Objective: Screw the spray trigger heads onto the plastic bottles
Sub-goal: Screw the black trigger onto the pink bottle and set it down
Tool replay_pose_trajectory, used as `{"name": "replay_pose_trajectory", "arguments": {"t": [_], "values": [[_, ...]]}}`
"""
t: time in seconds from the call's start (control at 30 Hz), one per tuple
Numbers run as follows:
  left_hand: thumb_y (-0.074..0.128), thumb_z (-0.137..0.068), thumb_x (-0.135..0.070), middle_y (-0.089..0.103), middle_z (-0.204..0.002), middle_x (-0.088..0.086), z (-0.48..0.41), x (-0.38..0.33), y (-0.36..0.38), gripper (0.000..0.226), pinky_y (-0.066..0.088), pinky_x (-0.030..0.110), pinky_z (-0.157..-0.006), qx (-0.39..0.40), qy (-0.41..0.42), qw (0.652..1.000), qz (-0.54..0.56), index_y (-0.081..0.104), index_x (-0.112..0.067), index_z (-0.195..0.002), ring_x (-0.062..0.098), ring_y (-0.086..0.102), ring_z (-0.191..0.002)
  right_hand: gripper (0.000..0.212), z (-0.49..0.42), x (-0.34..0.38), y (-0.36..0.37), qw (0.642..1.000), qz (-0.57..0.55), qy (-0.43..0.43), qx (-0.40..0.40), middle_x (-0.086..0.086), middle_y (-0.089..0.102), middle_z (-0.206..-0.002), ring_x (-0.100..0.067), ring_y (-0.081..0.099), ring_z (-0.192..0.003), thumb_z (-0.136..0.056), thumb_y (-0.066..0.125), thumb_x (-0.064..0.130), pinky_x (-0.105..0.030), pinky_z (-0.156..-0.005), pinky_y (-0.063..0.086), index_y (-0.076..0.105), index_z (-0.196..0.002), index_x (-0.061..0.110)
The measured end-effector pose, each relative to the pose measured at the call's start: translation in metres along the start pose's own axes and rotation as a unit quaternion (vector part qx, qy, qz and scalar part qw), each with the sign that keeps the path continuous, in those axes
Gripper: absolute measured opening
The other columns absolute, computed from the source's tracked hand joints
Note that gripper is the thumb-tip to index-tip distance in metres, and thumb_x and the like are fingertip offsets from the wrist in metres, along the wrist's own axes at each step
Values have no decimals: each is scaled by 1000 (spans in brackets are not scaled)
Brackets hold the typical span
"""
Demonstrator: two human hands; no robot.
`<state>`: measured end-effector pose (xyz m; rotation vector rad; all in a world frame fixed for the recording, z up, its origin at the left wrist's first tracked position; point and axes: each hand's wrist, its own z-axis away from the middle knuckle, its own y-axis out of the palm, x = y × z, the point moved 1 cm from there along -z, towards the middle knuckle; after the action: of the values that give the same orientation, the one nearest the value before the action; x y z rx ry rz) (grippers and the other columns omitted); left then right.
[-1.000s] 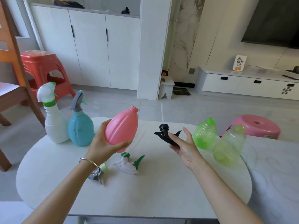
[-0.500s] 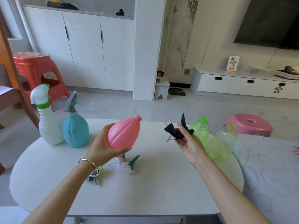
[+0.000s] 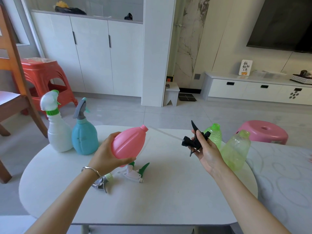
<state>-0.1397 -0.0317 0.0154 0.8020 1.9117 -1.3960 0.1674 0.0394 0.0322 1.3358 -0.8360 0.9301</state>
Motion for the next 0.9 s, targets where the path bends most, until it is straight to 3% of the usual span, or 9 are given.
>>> {"name": "replay_pose_trajectory", "arguments": {"t": [0.17, 0.4, 0.57, 0.63, 0.7, 0.8, 0.9], "values": [[87, -43, -52, 50, -120, -5, -1, 3, 3, 104, 51, 30, -79, 23, 30, 997, -61, 35, -36, -131, 14, 53, -100, 18, 2, 2, -1, 996, 84, -7, 23, 2, 58, -74, -12, 61, -75, -89, 59, 30, -22, -64, 53, 71, -95, 18], [89, -45, -47, 34, -123, -10, 3, -17, 9, 104, 40, 20, -88, 104, 94, 984, -110, 35, -36, -134, 9, 47, -103, 29, 5, 1, 4, 980, 198, -15, 19, -1, 65, -80, -9, 68, -70, -92, 51, 39, -26, -52, 54, 63, -95, 12], [91, -47, -41, 40, -121, -10, 10, -28, 20, 101, 38, 13, -89, 126, 101, 985, -65, 40, -32, -134, 5, 49, -106, 29, 15, -10, 28, 973, 189, 45, 124, -2, 72, -80, -13, 68, -70, -93, 52, 32, -27, -56, 55, 56, -106, 6], [91, -48, -37, 42, -121, -9, 10, -27, 18, 99, 36, 8, -87, 123, 87, 988, -43, 41, -31, -133, 0, 49, -104, 26, 17, -8, 31, 967, 202, 33, 148, -3, 70, -86, -13, 68, -74, -90, 59, 27, -27, -61, 55, 55, -107, 8], [91, -48, -37, 45, -121, -9, 11, -27, 16, 97, 37, 6, -84, 126, 78, 989, -23, 42, -34, -131, -5, 49, -105, 36, 18, -4, 33, 962, 211, 21, 172, -2, 69, -87, -13, 68, -74, -80, 71, 16, -26, -64, 55, 52, -110, 10], [88, -43, -45, 50, -121, -8, 11, -30, 10, 99, 48, 14, -84, 140, 32, 988, 61, 39, -42, -129, 3, 56, -104, 50, 20, 0, 36, 965, 191, 6, 181, -3, 73, -84, -16, 69, -74, -71, 77, 3, -26, -66, 56, 49, -112, 8], [83, -41, -52, 54, -119, -3, 11, -29, 3, 102, 56, 24, -78, 142, -10, 979, 147, 35, -43, -130, 15, 62, -99, 43, 21, -1, 42, 979, 136, -6, 154, -5, 74, -88, -18, 70, -79, -66, 79, 4, -24, -70, 55, 56, -102, 7]]}}
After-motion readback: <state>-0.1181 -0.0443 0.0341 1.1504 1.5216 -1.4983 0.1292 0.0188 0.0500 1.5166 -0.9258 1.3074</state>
